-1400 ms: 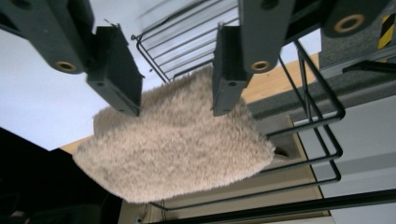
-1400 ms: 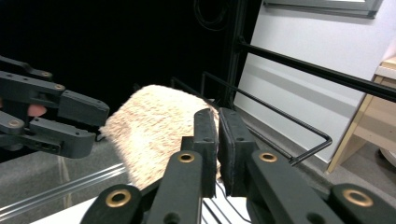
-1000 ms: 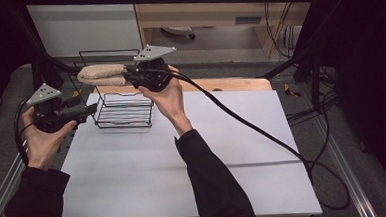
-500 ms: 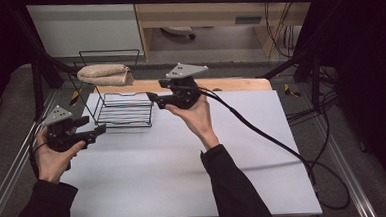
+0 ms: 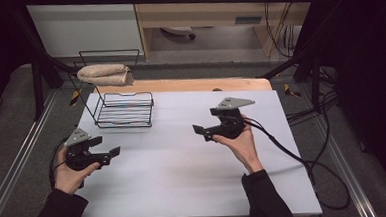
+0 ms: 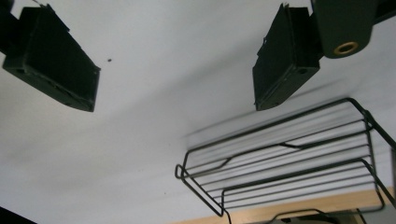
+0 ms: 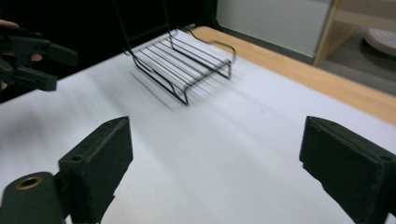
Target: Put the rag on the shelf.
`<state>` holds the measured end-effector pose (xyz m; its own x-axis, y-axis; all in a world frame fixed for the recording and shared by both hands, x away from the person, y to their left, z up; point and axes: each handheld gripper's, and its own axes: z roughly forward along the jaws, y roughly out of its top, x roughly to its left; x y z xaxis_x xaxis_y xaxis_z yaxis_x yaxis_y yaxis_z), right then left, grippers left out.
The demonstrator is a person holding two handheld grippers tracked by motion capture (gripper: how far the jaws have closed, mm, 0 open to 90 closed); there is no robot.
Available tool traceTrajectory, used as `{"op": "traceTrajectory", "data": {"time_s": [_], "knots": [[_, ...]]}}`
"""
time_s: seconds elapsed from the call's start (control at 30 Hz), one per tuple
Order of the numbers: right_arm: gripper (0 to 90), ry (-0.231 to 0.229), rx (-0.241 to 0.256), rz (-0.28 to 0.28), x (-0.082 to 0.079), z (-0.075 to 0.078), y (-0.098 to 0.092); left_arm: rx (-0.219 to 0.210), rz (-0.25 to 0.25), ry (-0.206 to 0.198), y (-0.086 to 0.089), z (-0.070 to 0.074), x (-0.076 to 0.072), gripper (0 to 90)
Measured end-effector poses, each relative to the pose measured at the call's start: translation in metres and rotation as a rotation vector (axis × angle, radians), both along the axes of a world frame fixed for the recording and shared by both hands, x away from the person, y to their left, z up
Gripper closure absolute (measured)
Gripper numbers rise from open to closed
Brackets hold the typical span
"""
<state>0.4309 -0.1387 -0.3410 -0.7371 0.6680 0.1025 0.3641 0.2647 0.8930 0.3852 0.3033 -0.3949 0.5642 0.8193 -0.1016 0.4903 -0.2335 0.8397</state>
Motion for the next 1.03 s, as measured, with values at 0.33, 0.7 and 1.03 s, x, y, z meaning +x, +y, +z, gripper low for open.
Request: {"op": "traceTrajectory", "data": {"time_s": [0.33, 0.7, 1.03], "knots": [[3.7, 0.078, 0.023, -0.088, -0.026, -0.046, -0.076, 0.005, -0.021, 0.024, -0.006, -0.02, -0.005, 13.0], [1.6, 0.147, 0.007, -0.145, -0.048, -0.086, -0.127, 0.032, -0.047, 0.035, -0.009, -0.032, -0.008, 12.8], [1.7, 0.158, -0.005, -0.154, -0.057, -0.099, -0.137, 0.042, -0.053, 0.028, -0.007, -0.034, -0.01, 12.4]]}}
